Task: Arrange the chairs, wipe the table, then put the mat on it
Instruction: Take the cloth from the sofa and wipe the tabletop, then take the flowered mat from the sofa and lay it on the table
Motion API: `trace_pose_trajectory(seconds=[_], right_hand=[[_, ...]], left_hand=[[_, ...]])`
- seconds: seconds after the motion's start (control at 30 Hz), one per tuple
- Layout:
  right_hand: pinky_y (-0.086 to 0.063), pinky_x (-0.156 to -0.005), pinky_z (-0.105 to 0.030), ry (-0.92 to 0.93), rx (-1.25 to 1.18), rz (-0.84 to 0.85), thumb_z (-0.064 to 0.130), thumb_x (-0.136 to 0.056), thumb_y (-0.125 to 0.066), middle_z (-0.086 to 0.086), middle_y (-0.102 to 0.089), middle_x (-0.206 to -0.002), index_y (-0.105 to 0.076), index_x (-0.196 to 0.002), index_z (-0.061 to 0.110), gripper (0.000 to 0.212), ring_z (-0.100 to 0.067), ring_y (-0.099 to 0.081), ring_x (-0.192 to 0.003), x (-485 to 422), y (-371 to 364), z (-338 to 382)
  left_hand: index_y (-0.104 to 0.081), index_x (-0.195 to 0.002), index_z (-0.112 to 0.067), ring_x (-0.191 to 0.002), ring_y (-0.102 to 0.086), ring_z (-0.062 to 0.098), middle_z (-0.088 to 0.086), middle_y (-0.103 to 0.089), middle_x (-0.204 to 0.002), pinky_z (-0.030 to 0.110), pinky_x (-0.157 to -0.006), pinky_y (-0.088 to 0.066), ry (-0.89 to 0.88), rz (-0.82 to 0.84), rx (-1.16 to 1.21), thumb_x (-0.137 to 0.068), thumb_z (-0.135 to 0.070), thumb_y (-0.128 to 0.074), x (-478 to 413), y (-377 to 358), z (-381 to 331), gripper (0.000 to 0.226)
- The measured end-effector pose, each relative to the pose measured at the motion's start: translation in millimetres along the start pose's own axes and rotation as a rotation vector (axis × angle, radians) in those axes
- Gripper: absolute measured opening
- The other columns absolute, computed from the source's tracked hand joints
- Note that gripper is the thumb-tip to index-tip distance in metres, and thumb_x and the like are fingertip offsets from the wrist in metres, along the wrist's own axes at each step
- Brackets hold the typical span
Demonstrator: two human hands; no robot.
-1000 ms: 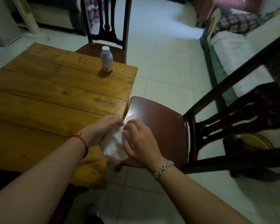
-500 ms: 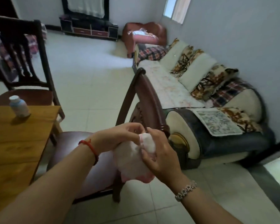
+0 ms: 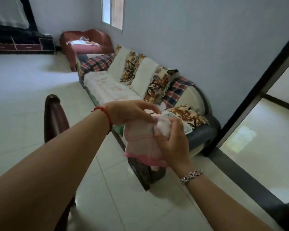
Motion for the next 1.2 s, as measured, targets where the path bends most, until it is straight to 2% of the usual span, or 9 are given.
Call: trace_pose_trajectory(seconds=[0.1, 0.17, 0.27, 0.47, 0.6, 0.8, 0.93, 1.1, 1.2], right_hand=[[-0.039, -0.053, -0.013, -0.092, 0.014, 0.023, 0.044, -0.085, -0.055, -0.001, -0.048, -0.094, -0.044, -0.105, 0.009, 0.042, -0.009, -0.048, -0.071, -37.0, -9.3, -43.8], [-0.046, -0.055, -0.021, -0.117, 0.034, 0.044, 0.036, -0.088, -0.056, 0.0, -0.048, -0.091, -0.042, -0.102, 0.013, 0.031, -0.012, -0.051, -0.071, -61.0, -19.1, -73.6], [-0.044, -0.051, -0.017, -0.141, 0.06, 0.092, 0.034, -0.089, -0.055, 0.001, -0.048, -0.087, -0.042, -0.101, 0.011, 0.029, -0.006, -0.05, -0.064, -89.0, -35.6, -108.8], [-0.042, -0.051, -0.015, -0.191, 0.057, 0.139, 0.033, -0.09, -0.053, 0.0, -0.05, -0.088, -0.044, -0.104, 0.008, 0.031, -0.011, -0.052, -0.069, -130.9, -77.7, -180.1], [-0.036, -0.051, -0.012, -0.286, 0.043, 0.22, 0.036, -0.091, -0.051, 0.002, -0.049, -0.086, -0.044, -0.103, 0.011, 0.029, -0.007, -0.048, -0.066, -140.5, -120.3, -236.2], [-0.048, -0.07, -0.031, -0.458, 0.007, 0.463, 0.04, -0.09, -0.05, 0.001, -0.054, -0.1, -0.046, -0.107, 0.015, 0.031, -0.015, -0.055, -0.085, -150.3, -191.7, -348.9], [-0.043, -0.069, -0.028, -0.443, 0.025, 0.652, 0.036, -0.09, -0.052, 0.002, -0.05, -0.105, -0.046, -0.112, 0.015, 0.031, -0.013, -0.051, -0.087, -158.8, -238.9, -413.5], [-0.039, -0.091, -0.027, -0.483, -0.081, 0.788, 0.028, -0.088, -0.054, -0.002, -0.045, -0.128, -0.042, -0.13, 0.019, 0.045, -0.015, -0.048, -0.111, -169.6, -299.2, -477.0], [-0.042, -0.096, -0.033, -0.459, -0.064, 0.856, 0.021, -0.087, -0.054, -0.003, -0.045, -0.13, -0.04, -0.134, 0.018, 0.049, -0.018, -0.05, -0.114, -175.1, -324.2, -504.9]], left_hand=[[-0.061, -0.101, -0.019, -0.065, -0.064, 0.006, 0.002, -0.062, -0.087, 0.02, -0.055, -0.056, 0.052, -0.011, -0.026, -0.087, -0.014, -0.059, -64.3, 17.2, 5.3, 0.014], [-0.065, -0.094, -0.023, -0.074, -0.065, 0.013, 0.003, -0.065, -0.089, 0.031, -0.069, -0.058, 0.101, -0.003, -0.002, -0.084, -0.02, -0.063, -107.2, 30.0, 15.6, 0.011], [-0.068, -0.099, -0.018, -0.088, -0.065, 0.022, 0.008, -0.068, -0.098, 0.041, -0.085, -0.054, 0.202, 0.026, 0.01, -0.081, -0.025, -0.067, -151.9, 45.0, 35.8, 0.019], [-0.064, -0.091, -0.004, -0.063, -0.068, 0.013, 0.007, -0.069, -0.079, 0.02, -0.055, -0.056, 0.242, 0.025, 0.271, -0.084, -0.006, -0.06, -223.2, 64.5, 84.3, 0.008], [-0.061, -0.082, -0.013, -0.06, -0.065, 0.012, 0.006, -0.066, -0.075, 0.02, -0.049, -0.053, 0.255, -0.181, 0.52, -0.084, -0.004, -0.059, -268.3, 64.2, 142.9, 0.009], [-0.061, -0.082, -0.016, -0.067, -0.063, 0.016, 0.005, -0.065, -0.079, 0.024, -0.056, -0.054, 0.35, -0.441, 0.524, -0.081, -0.007, -0.066, -348.5, 60.6, 230.8, 0.011], [-0.065, -0.088, -0.019, -0.077, -0.063, 0.02, 0.008, -0.066, -0.09, 0.026, -0.061, -0.056, 0.358, -0.597, 0.572, -0.083, -0.006, -0.064, -392.5, 57.7, 285.7, 0.014], [-0.065, -0.088, -0.02, -0.087, -0.062, 0.029, 0.012, -0.065, -0.095, 0.04, -0.073, -0.055, 0.442, -0.798, 0.63, -0.086, -0.009, -0.061, -434.6, 57.9, 352.6, 0.012], [-0.064, -0.091, -0.016, -0.089, -0.058, 0.028, 0.009, -0.063, -0.091, 0.034, -0.068, -0.052, 0.496, -0.968, 0.55, -0.087, -0.007, -0.058, -456.7, 66.2, 381.6, 0.011]])
Point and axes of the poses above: each hand's wrist, its own x-axis away from the middle knuckle, its own y-axis out of the back of the hand, z = x × y, the point moved 3 cm from there along -x, towards the middle knuckle
